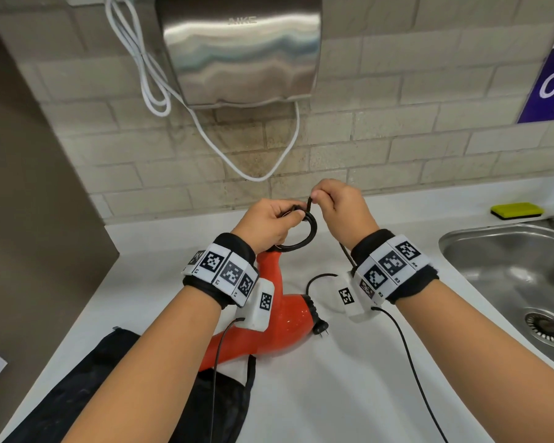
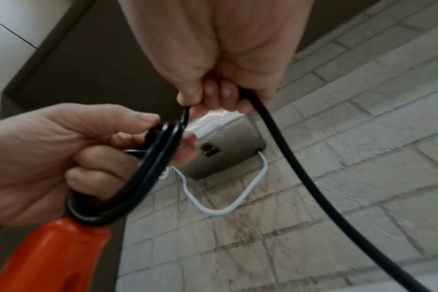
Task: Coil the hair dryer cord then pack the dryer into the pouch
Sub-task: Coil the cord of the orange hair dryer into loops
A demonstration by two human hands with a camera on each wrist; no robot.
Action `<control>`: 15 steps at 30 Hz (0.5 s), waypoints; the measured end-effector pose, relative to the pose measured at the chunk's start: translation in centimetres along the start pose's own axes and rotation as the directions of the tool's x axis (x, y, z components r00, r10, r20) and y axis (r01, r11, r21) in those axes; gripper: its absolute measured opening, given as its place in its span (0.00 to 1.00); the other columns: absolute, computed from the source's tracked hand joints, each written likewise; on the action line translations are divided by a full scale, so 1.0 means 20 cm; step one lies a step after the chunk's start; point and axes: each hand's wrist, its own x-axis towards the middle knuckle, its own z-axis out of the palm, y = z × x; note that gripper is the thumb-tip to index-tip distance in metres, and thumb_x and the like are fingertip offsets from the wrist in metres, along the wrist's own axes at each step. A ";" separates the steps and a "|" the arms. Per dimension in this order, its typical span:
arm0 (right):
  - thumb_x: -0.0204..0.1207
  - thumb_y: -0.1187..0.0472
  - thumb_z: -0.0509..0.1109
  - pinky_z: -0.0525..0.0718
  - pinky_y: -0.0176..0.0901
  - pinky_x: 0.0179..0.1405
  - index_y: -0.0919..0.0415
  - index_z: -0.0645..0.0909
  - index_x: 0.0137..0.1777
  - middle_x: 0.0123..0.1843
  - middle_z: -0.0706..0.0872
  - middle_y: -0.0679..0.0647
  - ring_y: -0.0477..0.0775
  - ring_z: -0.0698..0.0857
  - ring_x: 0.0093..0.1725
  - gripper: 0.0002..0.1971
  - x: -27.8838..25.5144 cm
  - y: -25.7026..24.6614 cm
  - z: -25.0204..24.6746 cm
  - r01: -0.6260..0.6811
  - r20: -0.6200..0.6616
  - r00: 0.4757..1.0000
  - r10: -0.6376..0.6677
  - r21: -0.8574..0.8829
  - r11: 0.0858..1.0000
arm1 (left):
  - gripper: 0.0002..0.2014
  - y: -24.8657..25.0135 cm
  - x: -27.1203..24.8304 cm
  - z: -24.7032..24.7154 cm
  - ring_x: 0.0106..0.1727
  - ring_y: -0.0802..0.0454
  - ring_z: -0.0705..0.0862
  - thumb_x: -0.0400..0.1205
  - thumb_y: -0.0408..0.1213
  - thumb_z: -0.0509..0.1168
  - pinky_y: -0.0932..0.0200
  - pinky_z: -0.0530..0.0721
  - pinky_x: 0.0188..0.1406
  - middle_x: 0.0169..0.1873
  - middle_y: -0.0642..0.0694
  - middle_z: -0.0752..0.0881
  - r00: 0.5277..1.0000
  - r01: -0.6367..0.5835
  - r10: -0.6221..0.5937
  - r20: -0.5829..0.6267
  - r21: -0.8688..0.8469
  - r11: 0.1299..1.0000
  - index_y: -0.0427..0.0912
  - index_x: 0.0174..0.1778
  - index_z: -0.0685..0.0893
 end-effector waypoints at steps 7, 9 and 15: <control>0.78 0.66 0.60 0.71 0.44 0.47 0.70 0.82 0.43 0.40 0.83 0.60 0.52 0.72 0.44 0.10 -0.02 -0.06 0.02 0.063 -0.042 0.997 -0.065 -0.049 0.997 | 0.12 0.01 -0.02 0.00 0.17 0.62 0.67 0.83 0.31 0.59 0.68 0.69 0.21 0.15 0.57 0.72 0.993 -0.116 0.106 0.053 0.231 0.966 0.49 0.58 0.80; 0.79 0.59 0.60 0.66 0.46 0.50 0.63 0.83 0.45 0.43 0.85 0.54 0.50 0.69 0.46 0.12 -0.03 -0.05 0.01 0.058 -0.075 0.994 -0.074 -0.188 0.980 | 0.11 0.02 -0.02 0.01 0.17 0.63 0.69 0.83 0.31 0.58 0.70 0.69 0.22 0.19 0.56 0.71 0.989 -0.148 0.137 0.057 0.276 0.950 0.43 0.60 0.79; 0.78 0.64 0.64 0.65 0.34 0.49 0.66 0.85 0.46 0.45 0.80 0.56 0.54 0.72 0.50 0.08 -0.04 -0.04 -0.02 0.069 -0.090 0.993 -0.078 -0.098 0.993 | 0.08 0.03 -0.01 0.04 0.14 0.64 0.69 0.85 0.31 0.53 0.73 0.66 0.19 0.20 0.58 0.71 0.995 -0.102 0.101 0.015 0.203 0.974 0.43 0.53 0.77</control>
